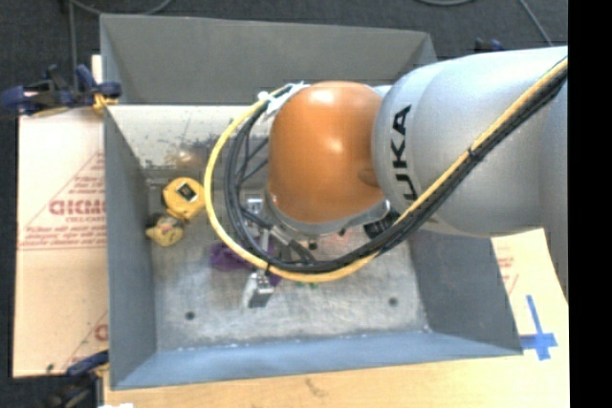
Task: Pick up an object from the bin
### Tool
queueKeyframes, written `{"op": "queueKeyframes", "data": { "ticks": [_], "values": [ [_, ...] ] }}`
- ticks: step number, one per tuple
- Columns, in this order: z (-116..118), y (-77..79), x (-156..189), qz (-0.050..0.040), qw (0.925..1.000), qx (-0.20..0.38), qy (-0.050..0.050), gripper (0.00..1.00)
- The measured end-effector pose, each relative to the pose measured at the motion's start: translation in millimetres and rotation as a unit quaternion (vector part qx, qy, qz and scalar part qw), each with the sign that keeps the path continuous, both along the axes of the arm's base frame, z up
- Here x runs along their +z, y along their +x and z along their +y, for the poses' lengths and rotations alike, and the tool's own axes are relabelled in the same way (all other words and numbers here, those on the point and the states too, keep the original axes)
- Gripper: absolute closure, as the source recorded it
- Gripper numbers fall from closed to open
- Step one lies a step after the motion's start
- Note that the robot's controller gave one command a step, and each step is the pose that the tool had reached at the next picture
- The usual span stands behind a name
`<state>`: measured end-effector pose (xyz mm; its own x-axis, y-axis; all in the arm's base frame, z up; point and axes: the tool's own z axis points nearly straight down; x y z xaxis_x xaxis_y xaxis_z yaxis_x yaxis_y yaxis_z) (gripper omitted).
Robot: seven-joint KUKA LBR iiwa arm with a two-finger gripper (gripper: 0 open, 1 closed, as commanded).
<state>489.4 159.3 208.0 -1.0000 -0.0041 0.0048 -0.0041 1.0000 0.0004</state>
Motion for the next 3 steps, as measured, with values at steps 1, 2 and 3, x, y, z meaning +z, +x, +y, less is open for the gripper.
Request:
{"op": "queueKeyframes", "data": {
  "ticks": [1, 2, 3],
  "values": [
    [-1, 1.8, 3, -0.0033, 1.0000, -0.002, 0.001, 0.00],
    [-13, 30.6, -12, -0.0062, 0.9994, 0.034, 0.001, 0.00],
    [-49, 64.5, -116, -0.0037, 0.9999, -0.011, 0.001, 1.00]
  ]
}}
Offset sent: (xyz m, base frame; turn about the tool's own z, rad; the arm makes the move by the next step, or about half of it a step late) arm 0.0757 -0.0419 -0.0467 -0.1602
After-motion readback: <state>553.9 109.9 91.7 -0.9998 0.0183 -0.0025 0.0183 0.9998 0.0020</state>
